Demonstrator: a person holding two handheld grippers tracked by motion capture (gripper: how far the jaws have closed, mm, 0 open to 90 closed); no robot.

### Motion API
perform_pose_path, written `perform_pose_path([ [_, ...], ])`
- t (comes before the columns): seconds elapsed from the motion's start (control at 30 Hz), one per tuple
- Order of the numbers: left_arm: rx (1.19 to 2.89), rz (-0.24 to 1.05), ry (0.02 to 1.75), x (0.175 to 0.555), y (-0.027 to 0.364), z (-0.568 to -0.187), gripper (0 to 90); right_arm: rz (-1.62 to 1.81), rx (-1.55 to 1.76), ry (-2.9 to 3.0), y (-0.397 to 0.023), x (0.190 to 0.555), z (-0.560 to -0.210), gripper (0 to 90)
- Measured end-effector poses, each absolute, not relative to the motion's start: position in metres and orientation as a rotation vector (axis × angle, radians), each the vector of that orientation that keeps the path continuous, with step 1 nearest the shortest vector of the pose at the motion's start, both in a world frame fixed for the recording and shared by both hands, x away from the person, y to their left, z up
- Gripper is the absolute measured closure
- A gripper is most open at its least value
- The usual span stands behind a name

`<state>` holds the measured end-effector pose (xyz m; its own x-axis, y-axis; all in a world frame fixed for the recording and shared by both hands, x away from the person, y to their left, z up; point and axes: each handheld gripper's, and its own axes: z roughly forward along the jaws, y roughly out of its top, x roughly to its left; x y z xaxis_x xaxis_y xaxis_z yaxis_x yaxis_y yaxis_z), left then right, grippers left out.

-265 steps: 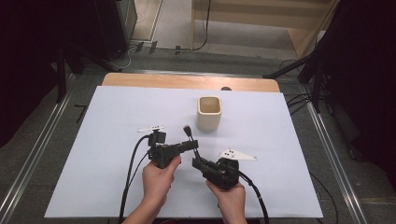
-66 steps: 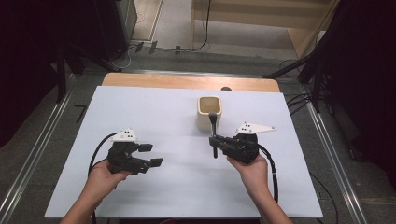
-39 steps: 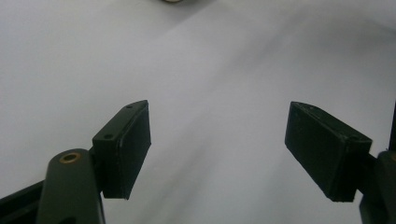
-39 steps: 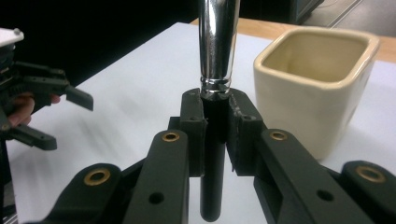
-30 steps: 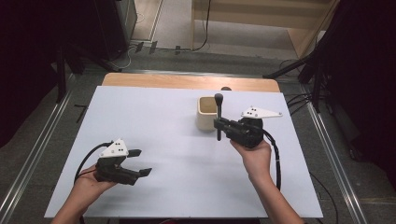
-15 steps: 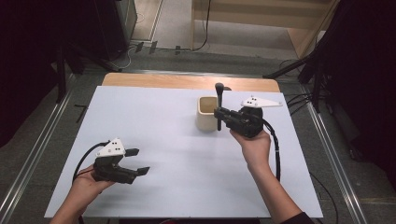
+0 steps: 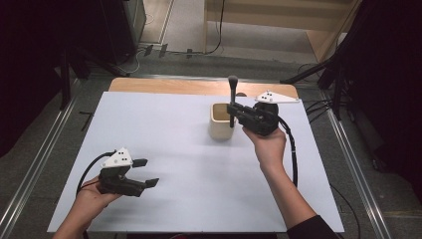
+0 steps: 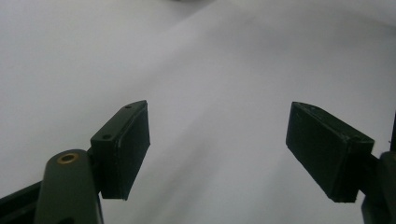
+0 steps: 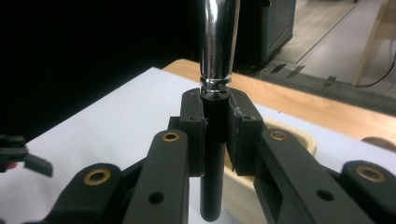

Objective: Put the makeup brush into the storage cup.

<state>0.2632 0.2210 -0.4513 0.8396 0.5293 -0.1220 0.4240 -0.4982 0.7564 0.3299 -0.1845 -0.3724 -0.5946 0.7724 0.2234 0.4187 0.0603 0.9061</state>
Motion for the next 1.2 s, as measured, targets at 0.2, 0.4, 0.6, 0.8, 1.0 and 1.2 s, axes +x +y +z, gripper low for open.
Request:
perform_pose_path([
  [0.2, 2.155, 0.155, 0.701, 0.263, 0.223, -0.451, 22.6, 1.524, 1.206, 2.005, -0.182, 0.338, -0.372, 79.3],
  [0.4, 2.160, 0.151, 0.698, 0.264, 0.223, -0.452, 22.6, 1.521, 1.217, 1.991, -0.178, 0.348, -0.373, 79.3],
  [0.6, 2.164, 0.144, 0.690, 0.263, 0.222, -0.452, 22.7, 1.497, 1.221, 1.981, -0.172, 0.356, -0.377, 79.2],
  [0.8, 2.157, 0.143, 0.691, 0.263, 0.222, -0.452, 22.7, 1.478, 1.241, 1.974, -0.170, 0.364, -0.380, 79.3],
  [1.0, 2.159, 0.147, 0.694, 0.263, 0.224, -0.452, 22.7, 1.459, 1.254, 1.978, -0.168, 0.369, -0.384, 79.3],
  [1.2, 2.164, 0.146, 0.690, 0.263, 0.225, -0.452, 22.7, 1.472, 1.286, 1.940, -0.170, 0.376, -0.389, 79.2],
])
